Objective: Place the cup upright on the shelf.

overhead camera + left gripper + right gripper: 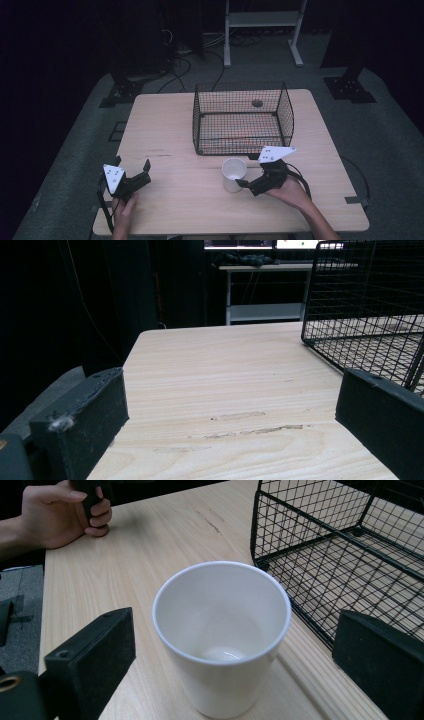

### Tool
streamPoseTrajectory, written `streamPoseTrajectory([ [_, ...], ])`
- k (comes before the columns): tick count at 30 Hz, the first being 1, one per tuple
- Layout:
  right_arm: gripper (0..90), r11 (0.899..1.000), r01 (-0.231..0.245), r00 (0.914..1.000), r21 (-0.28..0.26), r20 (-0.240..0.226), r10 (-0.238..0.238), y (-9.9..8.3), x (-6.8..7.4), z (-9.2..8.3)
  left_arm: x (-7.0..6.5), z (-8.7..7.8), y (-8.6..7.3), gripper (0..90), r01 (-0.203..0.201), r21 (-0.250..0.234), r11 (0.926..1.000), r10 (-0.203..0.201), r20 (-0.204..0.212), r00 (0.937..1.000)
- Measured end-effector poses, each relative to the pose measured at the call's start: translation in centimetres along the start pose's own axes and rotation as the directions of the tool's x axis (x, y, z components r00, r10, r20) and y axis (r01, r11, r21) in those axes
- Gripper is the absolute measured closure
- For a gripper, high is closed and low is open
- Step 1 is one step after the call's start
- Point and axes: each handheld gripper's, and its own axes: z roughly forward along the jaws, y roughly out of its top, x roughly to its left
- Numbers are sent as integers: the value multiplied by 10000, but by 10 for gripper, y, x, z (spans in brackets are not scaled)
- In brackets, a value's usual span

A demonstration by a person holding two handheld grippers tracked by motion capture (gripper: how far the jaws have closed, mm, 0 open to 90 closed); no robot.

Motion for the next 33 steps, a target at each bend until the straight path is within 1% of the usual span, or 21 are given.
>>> streamPoseTrajectory([
  [9, 31, 9999, -13, 9997, 159, -241, 17, 0, 3, 16, 0, 0, 0, 0, 2, 1, 10000, -2, -2, 10000],
  [11, 31, 9996, 56, 9998, 263, -203, -51, 0, 3, 20, 0, 0, 0, 0, 0, 1, 10000, 0, -2, 10000],
  [13, 31, 9994, 23, 9997, 333, -229, -15, 0, 2, 24, 0, 0, 0, 0, 0, 2, 10000, 0, -2, 10000],
  [16, 31, 9994, -11, 9996, 349, -285, 21, 0, 2, 29, 0, 0, 0, 0, 9, 5, 10000, -9, 2, 10000],
  [18, 32, 9993, 54, 9997, 366, -231, -46, 0, 2, 32, 0, 0, 0, 0, 9, 6, 10000, -9, 4, 10000],
  [20, 33, 9992, 66, 9996, 400, -287, -54, 0, 3, 34, 0, 0, 0, 0, 4, 2, 10000, -4, 7, 10000],
  [22, 51, 9992, 90, 9997, 394, -242, -80, 0, 3, 36, 0, 0, 0, 0, 8, 1, 10000, -8, 7, 10000],
  [24, 58, 9994, 34, 9995, 339, -319, -23, 0, 3, 38, 0, 0, 0, 0, 14, 4, 10000, -14, 9, 10000],
  [25, 95, 9994, 89, 9996, 337, -263, -81, 0, 3, 39, 0, 0, 0, 0, 20, 2, 10000, -20, 7, 10000],
  [26, 129, 9995, 86, 9995, 291, -312, -77, -1, 3, 39, 0, 0, 0, 0, 26, 4, 10000, -26, 4, 10000],
  [28, 143, 9996, 83, 9995, 259, -301, -75, -1, 3, 40, 0, 0, 0, 0, 45, -4, 10000, -45, -2, 10000],
  [29, 167, 9997, 93, 9996, 247, -269, -86, -1, 3, 39, 0, 0, 0, 0, 49, -8, 10000, -49, -5, 10000],
  [33, 180, 9997, 65, 9999, 236, -131, -62, -1, 3, 38, 0, 0, 0, 0, 41, -10, 10000, -41, -4, 10000],
])
